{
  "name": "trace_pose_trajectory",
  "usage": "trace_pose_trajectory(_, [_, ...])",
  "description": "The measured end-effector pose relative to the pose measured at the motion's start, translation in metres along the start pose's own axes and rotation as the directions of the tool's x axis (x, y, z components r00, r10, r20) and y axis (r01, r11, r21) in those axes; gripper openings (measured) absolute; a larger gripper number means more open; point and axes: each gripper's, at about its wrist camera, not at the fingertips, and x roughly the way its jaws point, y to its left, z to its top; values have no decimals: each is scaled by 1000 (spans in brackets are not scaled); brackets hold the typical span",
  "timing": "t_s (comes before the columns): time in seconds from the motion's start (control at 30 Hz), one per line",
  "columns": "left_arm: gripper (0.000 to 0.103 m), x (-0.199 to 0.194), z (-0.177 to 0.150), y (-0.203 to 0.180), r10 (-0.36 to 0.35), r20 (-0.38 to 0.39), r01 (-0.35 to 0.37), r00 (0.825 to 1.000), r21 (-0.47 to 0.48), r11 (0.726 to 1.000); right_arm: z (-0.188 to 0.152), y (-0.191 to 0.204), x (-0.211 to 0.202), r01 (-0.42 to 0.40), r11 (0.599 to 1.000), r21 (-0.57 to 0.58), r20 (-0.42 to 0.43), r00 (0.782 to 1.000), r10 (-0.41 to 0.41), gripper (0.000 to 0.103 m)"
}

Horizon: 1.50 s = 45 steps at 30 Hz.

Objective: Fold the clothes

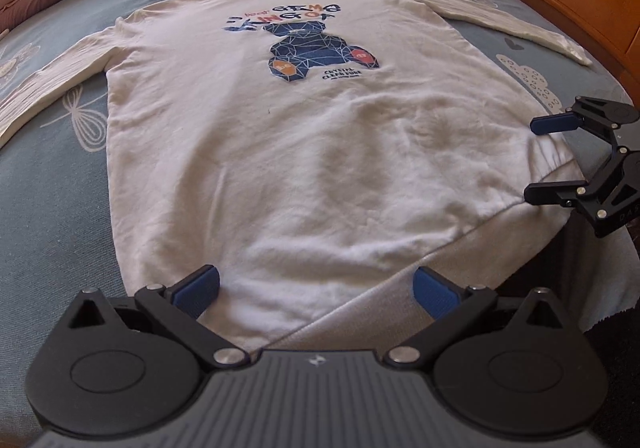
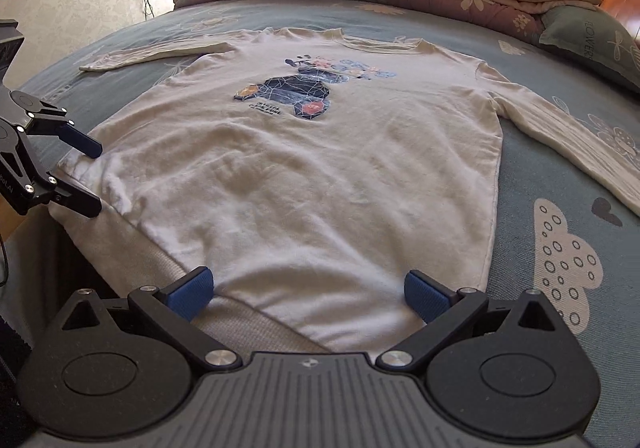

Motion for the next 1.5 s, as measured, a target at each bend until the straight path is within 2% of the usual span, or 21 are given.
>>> trace_pose_trajectory(0.1, [102,0,14,2,2,40,-2,999,-4,1000,13,2,1,3,1000,10,-30,1000,-3,103])
trace_pose_trajectory(0.3, [102,18,39,1,-47,88,49,995,-15,999,27,6,15,20,999,32,-68,998,-18,103])
trace_pose_trajectory(0.4, [102,27,35,4,-47,73,49,996,-25,998,22,9,19,47,998,38,-73,996,-45,103])
trace_pose_trajectory(0.53, [102,19,19,5,-51,80,53,995,-18,998,20,7,18,52,997,61,-63,997,-48,103])
trace_pose_trajectory(0.63, [102,11,5,7,-81,97,81,992,10,997,20,9,19,70,996,56,-63,996,-66,103])
trace_pose_trajectory(0.77, [102,3,11,21,-117,72,118,991,-10,993,20,12,21,93,994,52,-54,994,-90,103])
trace_pose_trajectory(0.97, [102,8,61,50,-83,161,96,984,-73,993,20,14,21,105,993,56,-54,993,-102,103])
trace_pose_trajectory(1.1, [102,29,79,60,-94,152,112,984,-118,987,21,15,22,113,992,61,-61,992,-109,103])
trace_pose_trajectory(1.2, [102,43,74,62,-91,114,108,989,-155,982,20,16,22,115,991,62,-62,992,-111,103])
trace_pose_trajectory(1.37, [102,35,52,59,-93,163,114,982,-124,986,22,15,22,119,991,65,-75,991,-114,103])
trace_pose_trajectory(1.5, [102,32,50,62,-109,165,128,980,-115,985,22,15,23,119,991,66,-75,991,-114,103])
